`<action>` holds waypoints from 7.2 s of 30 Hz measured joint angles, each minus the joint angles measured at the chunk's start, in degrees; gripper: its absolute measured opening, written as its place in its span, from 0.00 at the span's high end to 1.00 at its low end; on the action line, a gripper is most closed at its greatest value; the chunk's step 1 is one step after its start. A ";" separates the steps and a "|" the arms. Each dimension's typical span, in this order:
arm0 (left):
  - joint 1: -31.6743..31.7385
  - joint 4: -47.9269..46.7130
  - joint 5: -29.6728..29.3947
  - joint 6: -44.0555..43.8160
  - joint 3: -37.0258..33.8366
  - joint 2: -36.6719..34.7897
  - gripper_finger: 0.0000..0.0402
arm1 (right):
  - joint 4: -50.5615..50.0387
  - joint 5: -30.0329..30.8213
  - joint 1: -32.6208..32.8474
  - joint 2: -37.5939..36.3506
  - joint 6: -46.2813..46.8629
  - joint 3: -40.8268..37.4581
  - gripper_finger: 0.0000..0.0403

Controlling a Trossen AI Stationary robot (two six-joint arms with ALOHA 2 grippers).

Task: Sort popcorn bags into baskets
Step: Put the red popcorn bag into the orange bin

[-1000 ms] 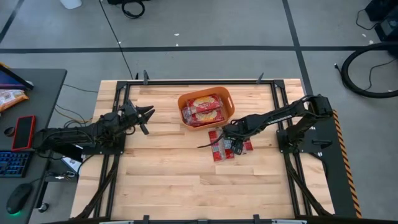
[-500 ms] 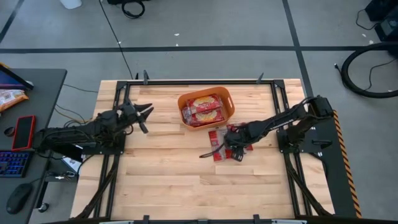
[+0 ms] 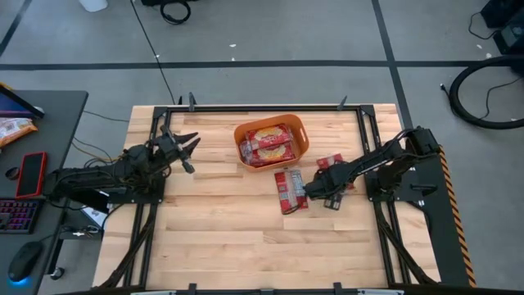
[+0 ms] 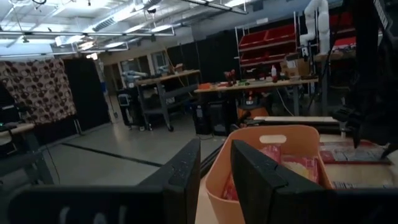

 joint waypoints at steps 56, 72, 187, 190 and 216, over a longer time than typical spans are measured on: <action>0.00 1.18 0.04 -0.02 0.00 0.02 0.77 | 1.81 -0.73 -1.84 -1.03 12.93 5.98 0.39; 0.00 1.35 0.02 -0.03 0.00 0.02 0.77 | 9.47 2.79 0.19 -0.73 6.16 14.41 0.39; 0.00 14.66 22.97 -7.99 -0.02 3.15 0.77 | -32.01 28.00 -7.05 -3.27 17.91 19.72 0.99; 0.00 14.68 22.95 -7.99 -0.01 3.13 0.77 | -31.58 33.14 -8.53 -4.86 18.18 19.79 0.99; 0.00 15.04 22.36 -7.87 0.00 3.17 0.77 | 43.33 34.09 -13.03 -8.49 -55.45 17.58 0.98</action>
